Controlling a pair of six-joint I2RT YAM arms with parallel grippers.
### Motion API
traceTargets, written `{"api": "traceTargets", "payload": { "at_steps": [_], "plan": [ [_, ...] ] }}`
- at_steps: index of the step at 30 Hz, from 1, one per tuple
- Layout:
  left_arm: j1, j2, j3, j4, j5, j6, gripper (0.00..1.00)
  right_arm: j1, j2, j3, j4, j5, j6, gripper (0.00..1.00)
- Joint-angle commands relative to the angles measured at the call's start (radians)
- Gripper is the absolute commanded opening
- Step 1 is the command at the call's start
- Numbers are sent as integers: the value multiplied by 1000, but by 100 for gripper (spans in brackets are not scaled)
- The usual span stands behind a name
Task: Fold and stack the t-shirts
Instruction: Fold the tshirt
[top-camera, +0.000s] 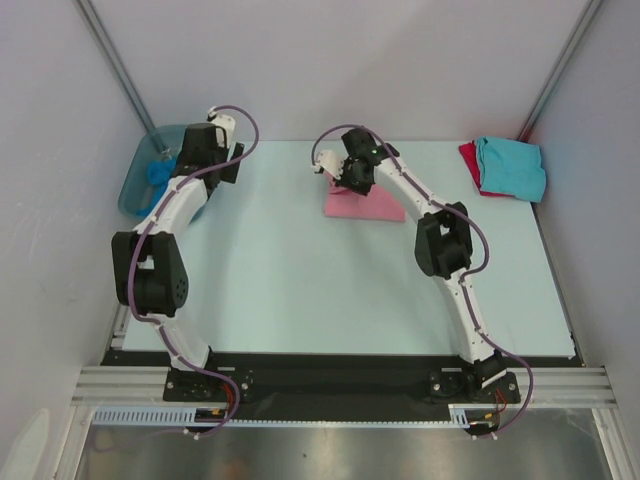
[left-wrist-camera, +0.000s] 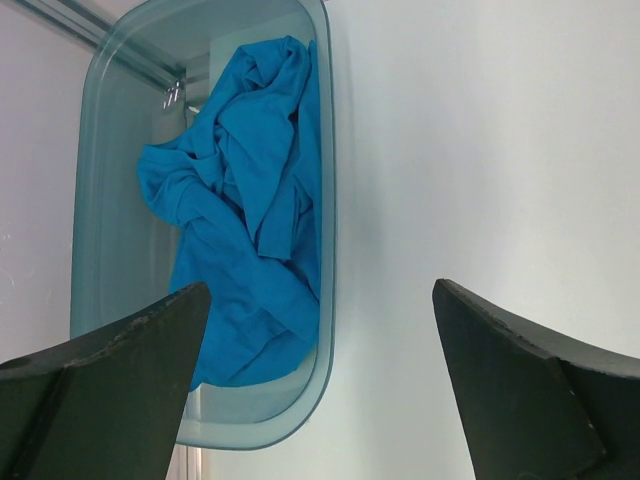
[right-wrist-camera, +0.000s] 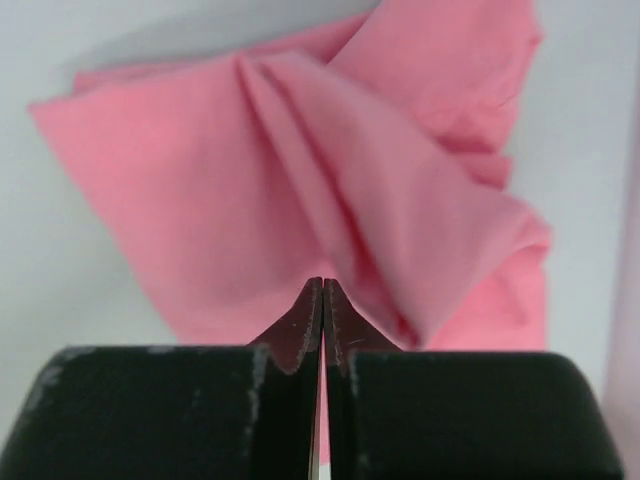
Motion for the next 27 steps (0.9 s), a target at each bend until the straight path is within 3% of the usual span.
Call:
{"api": "traceTargets", "payload": {
  "at_steps": [1,5,11,15,18,27],
  "plan": [
    [-4,-72,-13,27,-9,8,99,16,-34,0,213,85,-22,0],
    [-4,-80,-14,33,-14,13,100,24,-40,-50,326,147,-59,0],
    [-4,-83,-22,39,-17,16,100,19,-103,-251,621,197,-119,0],
    [-4,-78,-25,40,-10,10,100,7,-133,-403,986,230,-153,0],
    [-4,-72,-20,40,-2,5,100,-11,-135,-443,1153,211,-123,0],
    [-12,-61,-16,36,17,-12,100,30,-52,-344,1244,191,-129,0]
  ]
}}
